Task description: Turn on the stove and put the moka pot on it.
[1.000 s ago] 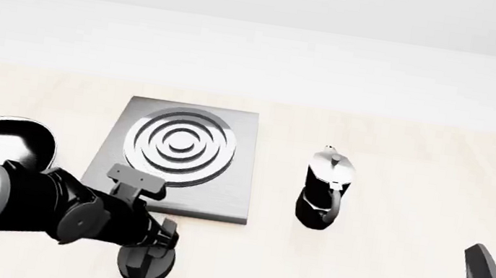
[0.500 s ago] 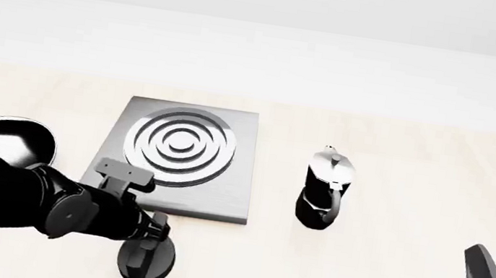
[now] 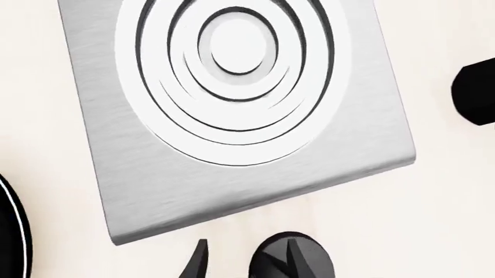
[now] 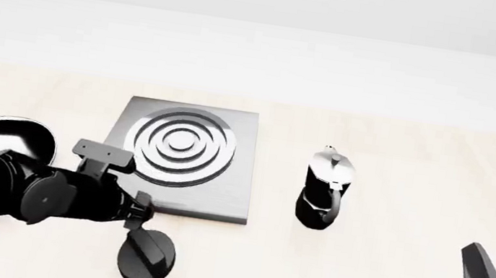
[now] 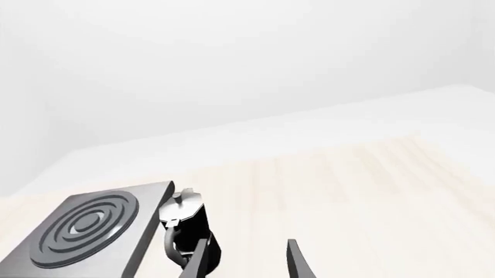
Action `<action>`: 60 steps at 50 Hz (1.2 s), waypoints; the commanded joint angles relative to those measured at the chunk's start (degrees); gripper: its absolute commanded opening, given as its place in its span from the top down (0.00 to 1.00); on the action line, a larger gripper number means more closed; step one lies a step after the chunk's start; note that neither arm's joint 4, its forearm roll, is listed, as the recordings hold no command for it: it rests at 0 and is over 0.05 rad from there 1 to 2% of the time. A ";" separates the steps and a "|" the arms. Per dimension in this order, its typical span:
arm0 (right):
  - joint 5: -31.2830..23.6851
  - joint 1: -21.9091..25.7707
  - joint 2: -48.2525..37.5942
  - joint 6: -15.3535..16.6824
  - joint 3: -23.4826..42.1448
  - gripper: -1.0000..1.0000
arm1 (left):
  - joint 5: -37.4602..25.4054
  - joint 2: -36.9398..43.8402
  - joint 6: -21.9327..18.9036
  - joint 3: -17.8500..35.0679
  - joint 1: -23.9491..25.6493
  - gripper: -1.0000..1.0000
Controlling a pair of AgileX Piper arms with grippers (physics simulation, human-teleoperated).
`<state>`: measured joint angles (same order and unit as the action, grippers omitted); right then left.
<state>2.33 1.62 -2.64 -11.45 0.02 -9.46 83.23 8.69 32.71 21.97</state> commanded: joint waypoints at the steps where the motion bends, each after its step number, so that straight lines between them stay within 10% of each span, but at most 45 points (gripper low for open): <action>1: 0.29 0.12 -0.37 0.35 0.00 0.00 | -0.99 -2.98 0.06 -0.64 -1.17 0.00; 14: 7.40 0.65 -13.02 4.20 0.48 0.00 | 0.68 -22.46 -7.54 -4.09 -3.88 0.00; 26: -8.03 5.25 -13.59 3.19 12.62 0.00 | 3.36 -43.46 -8.96 -14.04 -6.56 0.00; 44: -12.02 12.22 -23.19 -1.08 19.69 0.00 | 0.84 -82.79 -15.93 -25.98 -16.59 0.00; 60: -11.09 15.35 -30.12 -1.55 22.79 0.00 | 10.36 -83.23 -12.31 -31.50 -20.46 0.00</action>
<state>-9.57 14.54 -28.13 -12.04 21.41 -2.17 4.15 -4.88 4.36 3.95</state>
